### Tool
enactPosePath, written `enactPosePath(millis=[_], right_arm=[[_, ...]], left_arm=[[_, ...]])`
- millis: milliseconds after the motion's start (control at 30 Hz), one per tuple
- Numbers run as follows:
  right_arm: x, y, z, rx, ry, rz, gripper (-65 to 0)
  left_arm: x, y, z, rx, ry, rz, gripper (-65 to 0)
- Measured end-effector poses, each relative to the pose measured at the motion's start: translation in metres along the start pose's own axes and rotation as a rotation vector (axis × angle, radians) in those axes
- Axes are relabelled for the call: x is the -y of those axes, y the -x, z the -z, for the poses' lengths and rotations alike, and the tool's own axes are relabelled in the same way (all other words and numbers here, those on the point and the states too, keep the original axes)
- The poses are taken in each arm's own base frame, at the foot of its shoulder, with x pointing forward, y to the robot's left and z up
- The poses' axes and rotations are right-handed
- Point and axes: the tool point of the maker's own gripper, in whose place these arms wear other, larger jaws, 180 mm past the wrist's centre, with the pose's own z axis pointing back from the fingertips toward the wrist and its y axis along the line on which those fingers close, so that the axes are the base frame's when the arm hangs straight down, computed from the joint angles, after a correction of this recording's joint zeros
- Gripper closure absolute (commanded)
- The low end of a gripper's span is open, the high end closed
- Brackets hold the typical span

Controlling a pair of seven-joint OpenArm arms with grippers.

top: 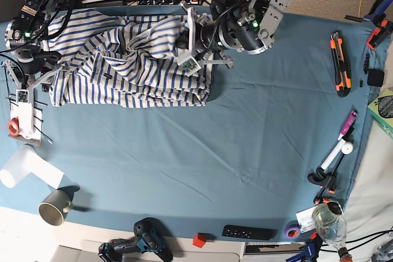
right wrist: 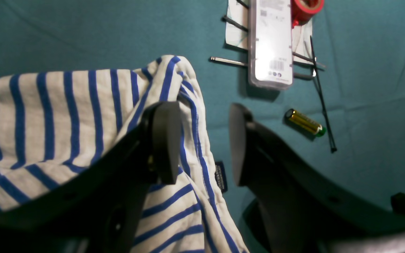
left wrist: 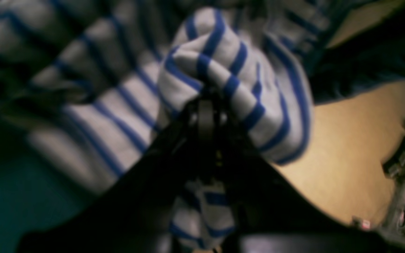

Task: Fold the T-shirt properly
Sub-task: 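Regrasp the folded fabric with the left gripper and press it flat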

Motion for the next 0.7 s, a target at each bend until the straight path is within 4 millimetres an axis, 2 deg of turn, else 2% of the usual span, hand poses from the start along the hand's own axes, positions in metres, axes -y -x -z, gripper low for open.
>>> enactPosePath(millis=[233, 300, 367, 633, 700], right_arm=[[0.000, -0.001, 0.000, 0.005, 0.000, 0.000, -23.2], [0.000, -0.001, 0.000, 0.006, -0.001, 0.001, -23.2], [0.000, -0.001, 0.000, 0.007, -0.002, 0.002, -23.2], [0.000, -0.001, 0.000, 0.007, -0.002, 0.001, -23.2], [0.000, -0.003, 0.000, 0.015, 0.000, 0.000, -23.2]], left_arm=[[0.066, -0.016, -0.013, 0.115, 0.369, 0.151, 0.0], [0.080, -0.018, -0.019, 0.131, 0.449, 0.125, 0.0], [0.084, -0.017, -0.022, 0.129, 0.479, 0.120, 0.0], [0.077, -0.019, -0.022, 0.110, 0.444, 0.160, 0.0], [0.080, -0.025, -0.028, 0.131, 0.437, 0.185, 0.0]])
